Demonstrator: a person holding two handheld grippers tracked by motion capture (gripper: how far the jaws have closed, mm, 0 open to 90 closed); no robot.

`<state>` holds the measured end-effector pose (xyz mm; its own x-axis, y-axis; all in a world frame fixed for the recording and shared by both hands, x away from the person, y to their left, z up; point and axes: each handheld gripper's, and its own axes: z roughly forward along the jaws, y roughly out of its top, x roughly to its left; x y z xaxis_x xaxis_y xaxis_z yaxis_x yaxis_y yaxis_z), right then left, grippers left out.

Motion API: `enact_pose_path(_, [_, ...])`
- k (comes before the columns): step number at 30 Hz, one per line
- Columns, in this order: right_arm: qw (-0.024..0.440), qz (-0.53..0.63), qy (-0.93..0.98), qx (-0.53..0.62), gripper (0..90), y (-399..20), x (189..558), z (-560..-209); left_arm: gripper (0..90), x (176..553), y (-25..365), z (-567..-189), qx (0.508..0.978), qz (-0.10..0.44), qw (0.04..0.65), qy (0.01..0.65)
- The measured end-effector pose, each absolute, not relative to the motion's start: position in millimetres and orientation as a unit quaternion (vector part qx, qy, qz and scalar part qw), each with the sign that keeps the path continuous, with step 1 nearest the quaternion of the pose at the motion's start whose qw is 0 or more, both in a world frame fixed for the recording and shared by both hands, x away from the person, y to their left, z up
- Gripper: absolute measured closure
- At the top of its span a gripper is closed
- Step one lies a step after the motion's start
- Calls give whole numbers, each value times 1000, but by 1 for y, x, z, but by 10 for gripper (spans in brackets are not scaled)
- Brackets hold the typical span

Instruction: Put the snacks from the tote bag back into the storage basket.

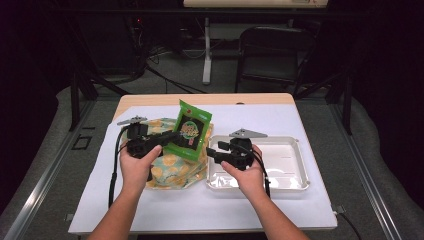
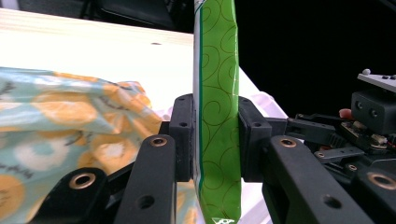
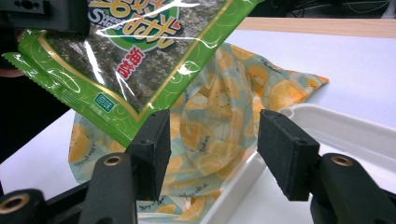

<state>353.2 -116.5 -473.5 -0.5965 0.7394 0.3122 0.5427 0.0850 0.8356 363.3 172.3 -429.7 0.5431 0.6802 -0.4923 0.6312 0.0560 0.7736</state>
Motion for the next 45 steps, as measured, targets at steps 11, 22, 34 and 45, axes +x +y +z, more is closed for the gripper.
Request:
enact_pose_path(11, [87, 531, 710, 455, 439, -141, 352, -471, 724, 370, 144, -431, 701, 17, 550, 454])
enact_pose_path(22, [68, 548, 694, 462, 427, -161, 355, -477, 725, 370, 114, -437, 713, 9, 552, 433])
enact_pose_path(34, [27, 559, 691, 459, 418, -173, 367, -486, 724, 367, 93, -448, 722, 13, 547, 424])
enact_pose_path(45, [11, 557, 687, 467, 415, -175, 367, -496, 723, 365, 86, -456, 727, 17, 542, 421])
